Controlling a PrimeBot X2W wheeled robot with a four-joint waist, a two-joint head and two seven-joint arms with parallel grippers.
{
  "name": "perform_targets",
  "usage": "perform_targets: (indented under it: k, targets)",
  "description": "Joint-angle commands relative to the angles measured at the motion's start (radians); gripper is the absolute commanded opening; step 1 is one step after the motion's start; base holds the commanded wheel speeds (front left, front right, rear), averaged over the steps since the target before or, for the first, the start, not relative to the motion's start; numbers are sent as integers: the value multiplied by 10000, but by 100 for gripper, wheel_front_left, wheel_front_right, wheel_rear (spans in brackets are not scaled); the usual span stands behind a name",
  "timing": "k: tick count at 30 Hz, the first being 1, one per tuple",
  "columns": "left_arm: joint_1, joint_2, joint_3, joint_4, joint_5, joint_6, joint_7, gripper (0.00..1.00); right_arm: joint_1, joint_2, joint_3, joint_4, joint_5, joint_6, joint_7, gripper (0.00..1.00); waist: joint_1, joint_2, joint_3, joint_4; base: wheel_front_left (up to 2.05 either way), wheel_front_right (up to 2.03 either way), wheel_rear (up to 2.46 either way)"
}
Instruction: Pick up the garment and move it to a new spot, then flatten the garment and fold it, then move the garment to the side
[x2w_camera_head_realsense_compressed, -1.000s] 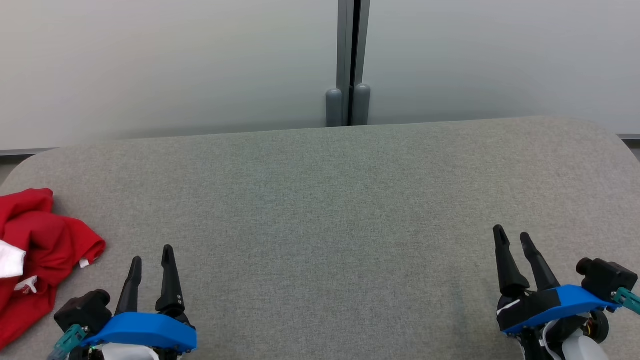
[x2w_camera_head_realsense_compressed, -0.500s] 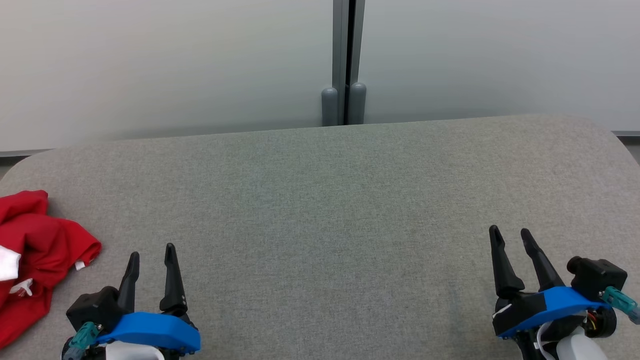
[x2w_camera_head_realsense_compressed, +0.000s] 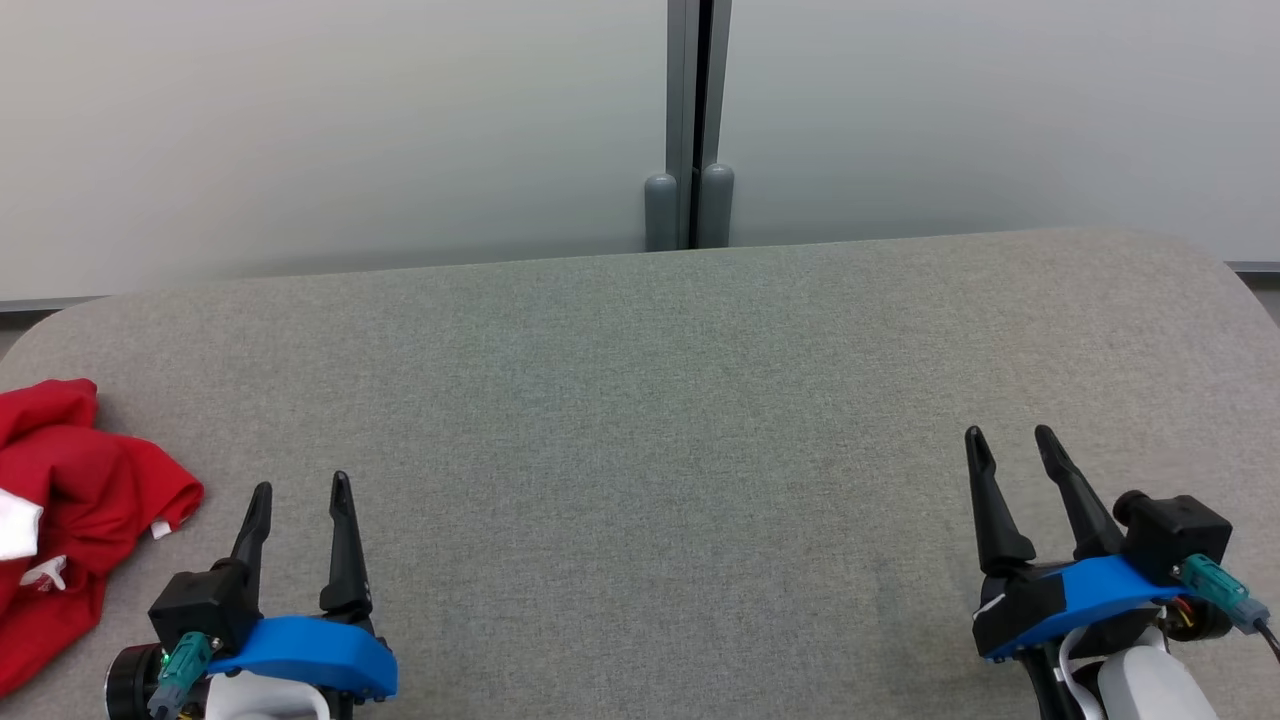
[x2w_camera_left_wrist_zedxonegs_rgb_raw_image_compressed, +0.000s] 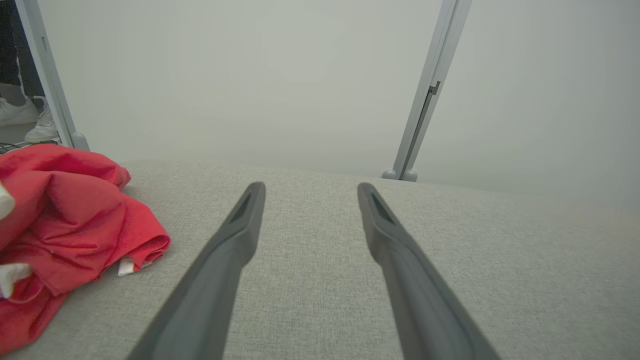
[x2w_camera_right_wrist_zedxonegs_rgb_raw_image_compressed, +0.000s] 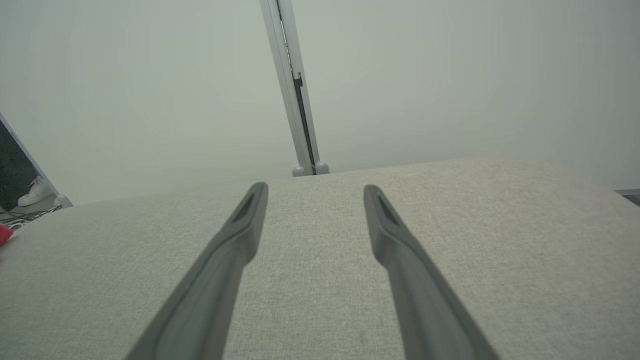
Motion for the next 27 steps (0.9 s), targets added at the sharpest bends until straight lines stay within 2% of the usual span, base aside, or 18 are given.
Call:
perform_targets:
  k: [1,17,27]
  targets:
    - [-162,43,-49,-27,170,41,-76,100,-179,-23,35,-33,-188,21,-78,100,0,-1,-1,8,0,0,0]
    - [314,-69,-42,380,1277,119,-380,100,88,68,-49,784,-1551,21,-386,100,0,-1,-104,-61,0,0,0]
    - [372,-106,34,398,1926,95,-535,100,104,136,-70,869,-2183,16,-546,100,0,-1,-185,-94,0,0,0]
